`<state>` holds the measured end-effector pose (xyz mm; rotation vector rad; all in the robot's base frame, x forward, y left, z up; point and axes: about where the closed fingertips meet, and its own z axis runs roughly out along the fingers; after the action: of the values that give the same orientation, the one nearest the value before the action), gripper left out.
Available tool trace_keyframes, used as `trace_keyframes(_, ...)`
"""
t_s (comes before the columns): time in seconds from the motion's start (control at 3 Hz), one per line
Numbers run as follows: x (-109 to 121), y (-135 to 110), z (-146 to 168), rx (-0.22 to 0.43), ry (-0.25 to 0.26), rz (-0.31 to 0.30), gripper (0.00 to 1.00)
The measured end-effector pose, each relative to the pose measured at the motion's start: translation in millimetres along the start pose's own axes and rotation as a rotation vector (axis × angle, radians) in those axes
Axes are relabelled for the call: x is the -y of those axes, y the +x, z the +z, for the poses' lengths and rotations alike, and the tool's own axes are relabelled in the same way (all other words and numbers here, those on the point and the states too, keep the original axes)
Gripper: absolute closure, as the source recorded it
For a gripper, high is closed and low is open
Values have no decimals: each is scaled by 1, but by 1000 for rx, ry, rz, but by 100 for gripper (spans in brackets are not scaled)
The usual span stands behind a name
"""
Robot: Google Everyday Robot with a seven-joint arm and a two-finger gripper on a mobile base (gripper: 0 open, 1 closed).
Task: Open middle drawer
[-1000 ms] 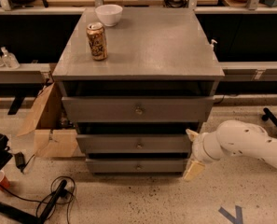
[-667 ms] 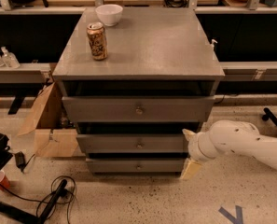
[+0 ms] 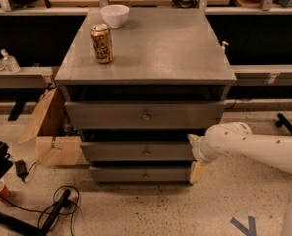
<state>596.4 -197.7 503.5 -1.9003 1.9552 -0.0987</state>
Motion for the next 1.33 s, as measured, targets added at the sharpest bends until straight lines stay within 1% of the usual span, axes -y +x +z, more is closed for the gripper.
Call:
trace_keyframes(0.33,13,4,22,-48,2,-40,0)
trace_keyframes(0.67,25,8,44,-116,-4,-87,0)
trace_keyframes(1.0,40,14,63,-215,-21,-150,0)
trace_keyframes(1.33,47,19,72,-265,-37,-168,0)
